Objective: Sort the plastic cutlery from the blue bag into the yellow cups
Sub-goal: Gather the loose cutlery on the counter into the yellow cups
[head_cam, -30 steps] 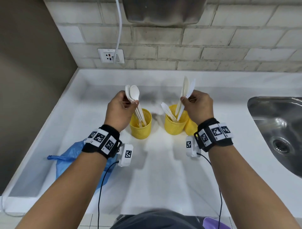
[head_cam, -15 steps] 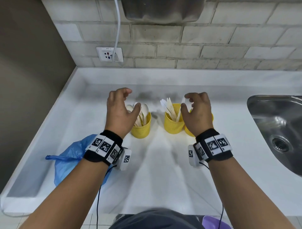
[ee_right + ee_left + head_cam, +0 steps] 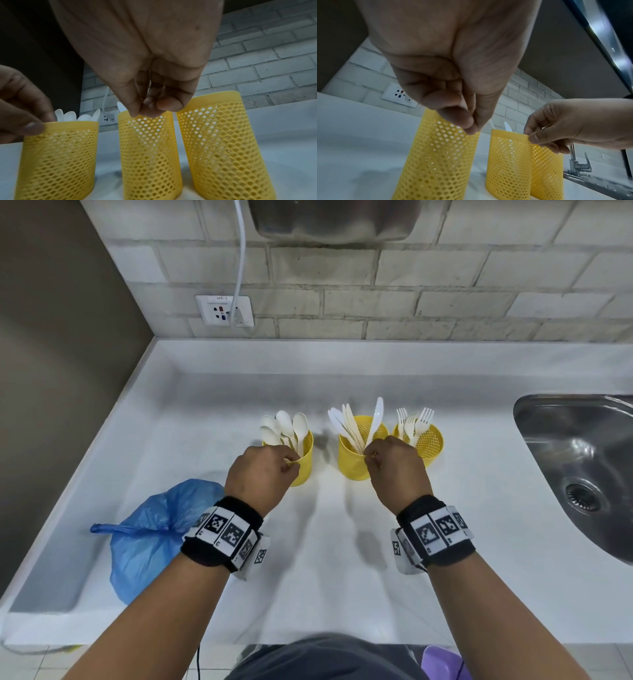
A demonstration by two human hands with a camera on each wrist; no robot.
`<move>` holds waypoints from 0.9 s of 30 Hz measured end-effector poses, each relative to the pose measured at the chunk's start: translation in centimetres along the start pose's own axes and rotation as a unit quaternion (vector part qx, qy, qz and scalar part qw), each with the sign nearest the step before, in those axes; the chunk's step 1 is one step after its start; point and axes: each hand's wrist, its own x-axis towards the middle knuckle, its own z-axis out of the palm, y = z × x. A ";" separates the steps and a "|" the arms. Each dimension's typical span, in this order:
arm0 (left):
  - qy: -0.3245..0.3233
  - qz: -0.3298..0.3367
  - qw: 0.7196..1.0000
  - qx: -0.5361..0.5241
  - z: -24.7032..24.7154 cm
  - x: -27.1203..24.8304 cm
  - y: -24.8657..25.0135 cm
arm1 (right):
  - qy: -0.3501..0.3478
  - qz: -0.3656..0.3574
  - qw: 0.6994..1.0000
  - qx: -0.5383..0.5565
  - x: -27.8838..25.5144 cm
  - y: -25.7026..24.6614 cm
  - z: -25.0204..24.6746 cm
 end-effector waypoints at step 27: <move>-0.010 -0.041 0.973 -0.229 -1.3 -1.6 -1.7 | 0.038 -0.031 0.996 0.073 -1.5 -3.0 0.2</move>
